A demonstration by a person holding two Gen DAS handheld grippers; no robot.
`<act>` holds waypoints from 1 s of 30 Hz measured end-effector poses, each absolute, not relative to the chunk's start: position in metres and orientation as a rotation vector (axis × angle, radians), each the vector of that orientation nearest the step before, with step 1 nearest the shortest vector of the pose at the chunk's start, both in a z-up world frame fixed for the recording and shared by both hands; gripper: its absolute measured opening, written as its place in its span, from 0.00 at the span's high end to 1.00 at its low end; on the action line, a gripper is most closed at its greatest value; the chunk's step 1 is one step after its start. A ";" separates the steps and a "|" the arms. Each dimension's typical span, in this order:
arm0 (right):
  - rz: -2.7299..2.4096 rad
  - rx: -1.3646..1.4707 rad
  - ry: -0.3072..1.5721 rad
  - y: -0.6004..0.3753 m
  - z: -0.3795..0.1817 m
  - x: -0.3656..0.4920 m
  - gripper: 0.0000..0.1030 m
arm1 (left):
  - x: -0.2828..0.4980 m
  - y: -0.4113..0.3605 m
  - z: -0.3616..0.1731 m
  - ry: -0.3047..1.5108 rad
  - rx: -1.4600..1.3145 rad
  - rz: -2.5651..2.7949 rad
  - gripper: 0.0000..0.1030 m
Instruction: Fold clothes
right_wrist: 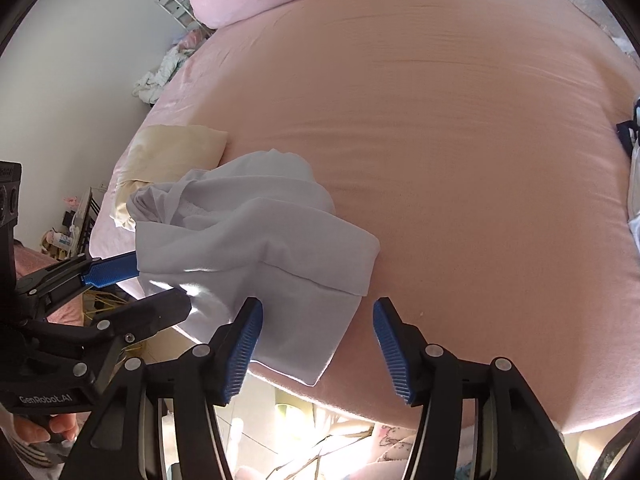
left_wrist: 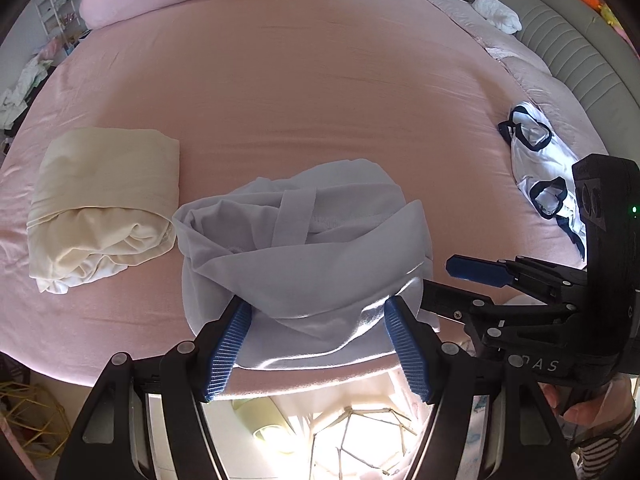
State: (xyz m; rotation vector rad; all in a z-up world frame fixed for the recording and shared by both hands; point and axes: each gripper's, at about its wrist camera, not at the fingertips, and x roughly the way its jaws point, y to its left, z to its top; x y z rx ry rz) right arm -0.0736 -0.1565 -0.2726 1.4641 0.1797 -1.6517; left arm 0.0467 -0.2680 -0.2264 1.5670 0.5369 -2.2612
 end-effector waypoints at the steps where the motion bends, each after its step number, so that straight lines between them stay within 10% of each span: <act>1: -1.641 1.485 0.160 -0.158 -0.277 -0.076 0.44 | 0.047 -0.270 -0.228 0.540 1.564 -2.257 0.35; 7: -1.536 1.603 -0.044 -0.161 -0.304 -0.091 0.35 | 0.053 -0.280 -0.227 0.525 1.475 -2.252 0.74; 13: -1.345 1.673 -0.337 -0.167 -0.335 -0.096 0.45 | 0.058 -0.292 -0.223 0.556 1.454 -2.255 0.79; 30: -1.513 1.551 -0.021 -0.176 -0.297 -0.072 0.59 | 0.047 -0.304 -0.216 0.391 1.592 -2.235 0.77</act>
